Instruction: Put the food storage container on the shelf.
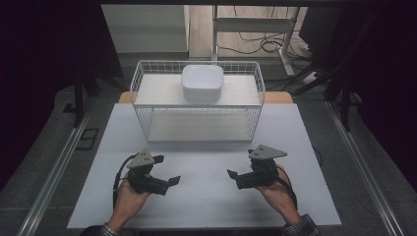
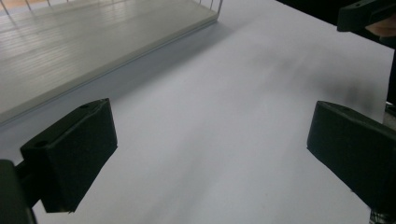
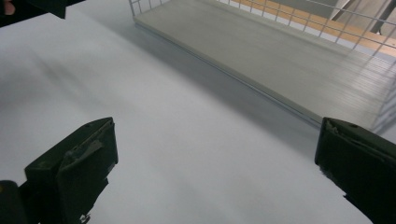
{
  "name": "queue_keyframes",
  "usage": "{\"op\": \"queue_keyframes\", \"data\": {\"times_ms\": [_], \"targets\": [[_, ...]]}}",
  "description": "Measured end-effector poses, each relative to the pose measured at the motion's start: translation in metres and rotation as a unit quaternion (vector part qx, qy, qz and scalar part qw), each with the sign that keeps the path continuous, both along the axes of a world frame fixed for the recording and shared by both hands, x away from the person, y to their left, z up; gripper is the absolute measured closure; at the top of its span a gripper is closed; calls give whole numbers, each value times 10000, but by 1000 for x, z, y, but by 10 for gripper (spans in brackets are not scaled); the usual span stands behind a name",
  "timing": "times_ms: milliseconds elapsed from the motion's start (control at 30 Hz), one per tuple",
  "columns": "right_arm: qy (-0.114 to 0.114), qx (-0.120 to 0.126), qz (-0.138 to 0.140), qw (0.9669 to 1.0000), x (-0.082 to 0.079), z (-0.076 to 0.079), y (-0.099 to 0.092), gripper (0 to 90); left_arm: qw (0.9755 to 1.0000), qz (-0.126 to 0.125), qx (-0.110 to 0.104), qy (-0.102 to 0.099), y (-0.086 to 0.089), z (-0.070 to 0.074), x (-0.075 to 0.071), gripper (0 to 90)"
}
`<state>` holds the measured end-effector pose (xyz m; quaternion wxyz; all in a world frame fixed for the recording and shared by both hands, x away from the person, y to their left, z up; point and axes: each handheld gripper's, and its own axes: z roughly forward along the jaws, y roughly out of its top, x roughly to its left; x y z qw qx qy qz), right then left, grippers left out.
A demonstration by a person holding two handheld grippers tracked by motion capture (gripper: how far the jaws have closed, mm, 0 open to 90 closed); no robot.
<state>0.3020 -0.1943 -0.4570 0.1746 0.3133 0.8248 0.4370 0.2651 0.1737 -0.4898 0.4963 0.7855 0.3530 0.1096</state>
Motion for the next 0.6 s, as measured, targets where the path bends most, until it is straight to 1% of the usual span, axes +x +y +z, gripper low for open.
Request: {"op": "queue_keyframes", "data": {"times_ms": [267,467,600], "targets": [[20,-45,-218,9997,-6,-9,-20,0,9999,143,73,16,12,-10,-11,14],[38,3,-384,9993,-12,-13,-35,0,9996,271,105,50,24,-15,-21,14],[33,-9,-496,9988,-15,-17,-42,0,9994,328,123,70,29,-17,-25,13]]}}
